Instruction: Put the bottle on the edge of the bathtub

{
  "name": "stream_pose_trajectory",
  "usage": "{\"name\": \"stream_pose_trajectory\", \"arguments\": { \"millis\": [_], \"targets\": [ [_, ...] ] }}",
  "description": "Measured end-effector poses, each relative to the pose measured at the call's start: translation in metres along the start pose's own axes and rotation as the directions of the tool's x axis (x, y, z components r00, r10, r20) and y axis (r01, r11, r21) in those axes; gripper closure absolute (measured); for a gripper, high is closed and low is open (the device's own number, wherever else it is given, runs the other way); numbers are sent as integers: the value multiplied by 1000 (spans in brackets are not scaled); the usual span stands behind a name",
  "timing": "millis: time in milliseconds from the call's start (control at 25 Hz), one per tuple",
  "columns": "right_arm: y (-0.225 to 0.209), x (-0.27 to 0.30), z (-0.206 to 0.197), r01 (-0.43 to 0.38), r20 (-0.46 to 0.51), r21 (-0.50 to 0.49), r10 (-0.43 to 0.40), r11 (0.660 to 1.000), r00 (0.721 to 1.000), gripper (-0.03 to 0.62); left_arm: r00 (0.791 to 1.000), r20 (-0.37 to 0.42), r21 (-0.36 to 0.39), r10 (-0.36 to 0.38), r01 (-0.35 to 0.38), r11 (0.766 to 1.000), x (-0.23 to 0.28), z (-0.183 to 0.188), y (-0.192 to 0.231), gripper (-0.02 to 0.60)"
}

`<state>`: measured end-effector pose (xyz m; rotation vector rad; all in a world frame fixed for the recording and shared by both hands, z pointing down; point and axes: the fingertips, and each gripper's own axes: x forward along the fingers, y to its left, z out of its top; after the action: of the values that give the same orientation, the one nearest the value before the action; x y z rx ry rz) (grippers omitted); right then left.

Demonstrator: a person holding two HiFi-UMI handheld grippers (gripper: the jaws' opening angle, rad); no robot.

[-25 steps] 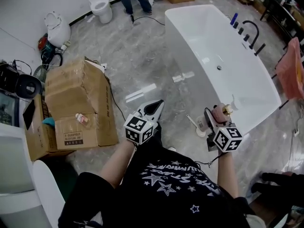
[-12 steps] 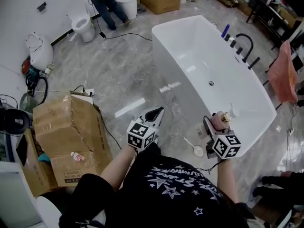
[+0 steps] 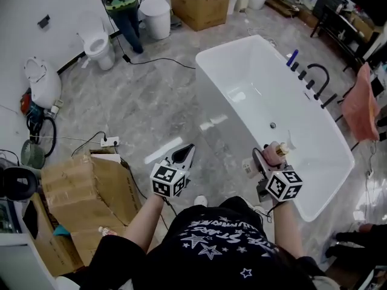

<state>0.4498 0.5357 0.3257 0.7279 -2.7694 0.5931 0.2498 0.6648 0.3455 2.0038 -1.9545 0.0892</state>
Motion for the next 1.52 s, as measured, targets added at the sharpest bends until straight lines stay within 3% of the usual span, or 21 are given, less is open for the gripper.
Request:
{"name": "stream_pose_trajectory", "arguments": {
  "millis": [240, 440, 560, 760, 960, 1160, 1520],
  "targets": [
    [-14, 53, 0, -16, -82, -36, 13, 999, 997, 380, 1000, -2, -15, 10, -10, 1000, 30, 13, 31, 566],
    [-46, 115, 14, -25, -90, -1, 25, 1000, 996, 380, 1000, -9, 13, 1, -1, 1000, 69, 29, 54, 566],
    [-70, 168, 27, -38, -99, 15, 39, 999, 994, 380, 999, -26, 33, 35, -34, 999, 98, 41, 84, 566],
    [-119, 253, 65, -51, -101, 50, 56, 997, 993, 379, 994, -62, 4, 93, -93, 996, 172, 73, 141, 566],
    [-193, 330, 108, -26, -105, 86, 35, 996, 994, 379, 997, -59, 22, 58, -57, 998, 277, 130, 169, 566],
    [-265, 386, 134, 5, -107, 108, 7, 994, 994, 380, 995, -93, 56, 23, -17, 998, 373, 159, 180, 566],
    [-323, 438, 182, 77, -96, 153, -63, 985, 993, 379, 993, -117, 82, -29, 39, 996, 451, 209, 199, 566]
  ]
}}
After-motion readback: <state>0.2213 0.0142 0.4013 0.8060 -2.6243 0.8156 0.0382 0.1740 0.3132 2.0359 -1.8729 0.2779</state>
